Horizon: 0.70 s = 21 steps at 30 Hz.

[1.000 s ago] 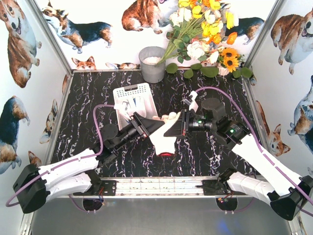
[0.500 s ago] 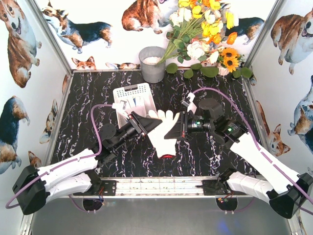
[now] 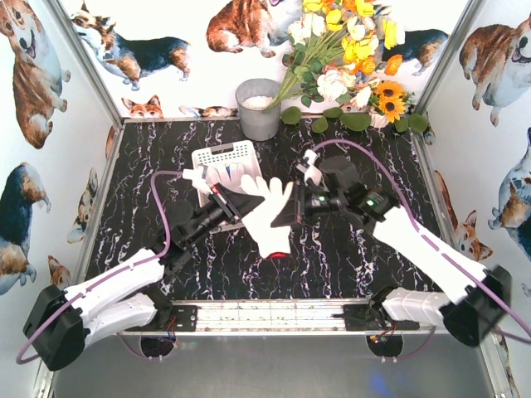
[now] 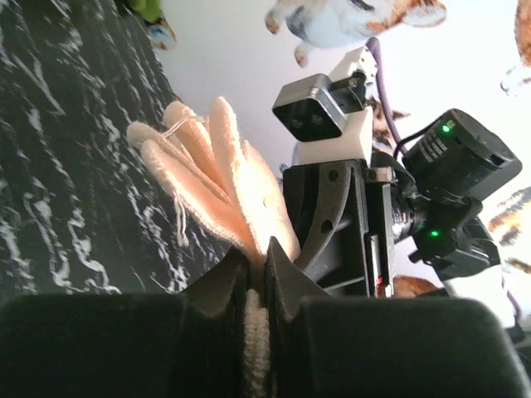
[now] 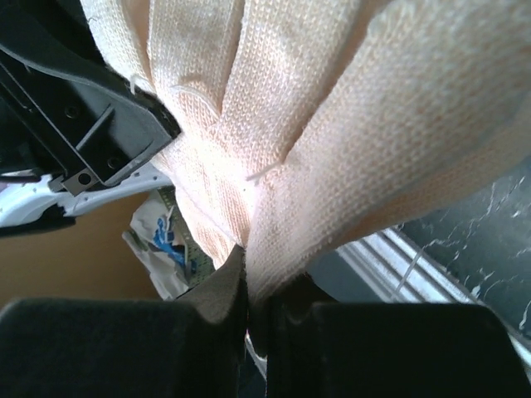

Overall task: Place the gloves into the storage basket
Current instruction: Place the glove in the bin.

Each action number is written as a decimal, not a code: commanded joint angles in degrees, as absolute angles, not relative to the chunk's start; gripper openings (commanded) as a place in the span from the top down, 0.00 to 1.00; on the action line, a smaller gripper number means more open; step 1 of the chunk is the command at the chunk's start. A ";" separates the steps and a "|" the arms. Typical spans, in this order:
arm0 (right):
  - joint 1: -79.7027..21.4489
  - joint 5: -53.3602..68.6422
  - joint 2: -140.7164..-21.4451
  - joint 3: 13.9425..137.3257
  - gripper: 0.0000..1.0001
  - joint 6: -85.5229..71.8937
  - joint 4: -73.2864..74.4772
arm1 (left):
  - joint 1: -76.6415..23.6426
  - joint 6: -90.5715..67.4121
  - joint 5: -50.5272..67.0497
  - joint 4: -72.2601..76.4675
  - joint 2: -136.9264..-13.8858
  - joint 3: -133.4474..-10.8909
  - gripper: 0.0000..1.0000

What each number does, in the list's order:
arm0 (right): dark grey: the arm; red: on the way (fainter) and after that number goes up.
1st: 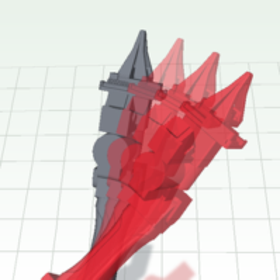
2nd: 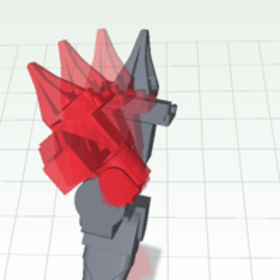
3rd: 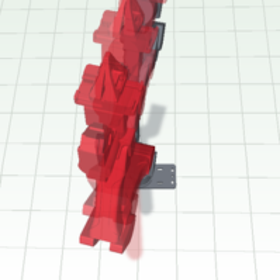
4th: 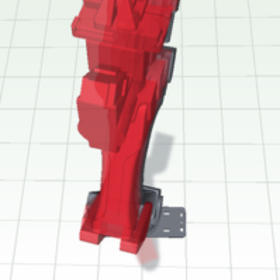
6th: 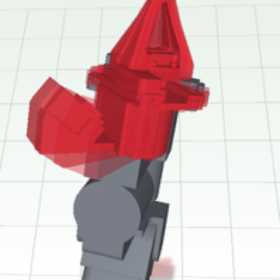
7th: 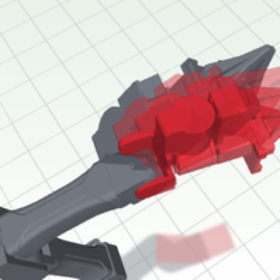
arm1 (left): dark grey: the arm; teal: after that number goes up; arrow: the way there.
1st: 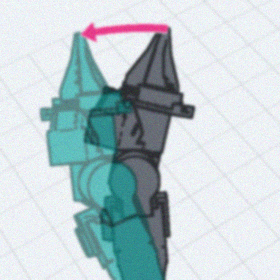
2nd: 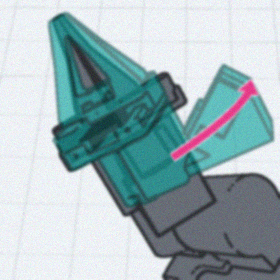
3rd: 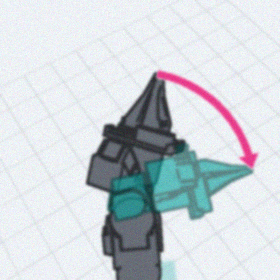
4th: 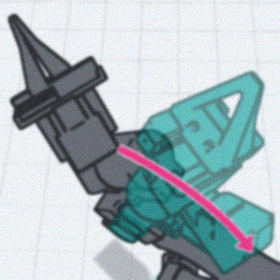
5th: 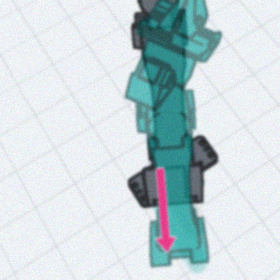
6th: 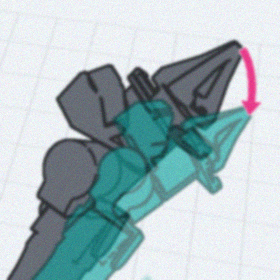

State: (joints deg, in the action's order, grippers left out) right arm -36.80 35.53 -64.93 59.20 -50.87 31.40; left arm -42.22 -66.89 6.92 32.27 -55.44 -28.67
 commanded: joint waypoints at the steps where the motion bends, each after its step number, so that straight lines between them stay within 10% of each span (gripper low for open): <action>1: -37.17 32.01 -71.64 65.98 1.00 -44.50 28.83 | -35.22 -64.27 12.91 30.77 -56.28 -30.86 1.00; 21: -35.83 30.30 -113.78 95.62 1.00 -33.31 28.17 | -11.31 -44.30 29.14 31.11 -80.23 -40.72 1.00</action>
State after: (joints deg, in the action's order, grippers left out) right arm -36.62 30.04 -109.36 90.11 -36.27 28.97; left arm -13.19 -49.52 26.61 28.23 -77.38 -38.68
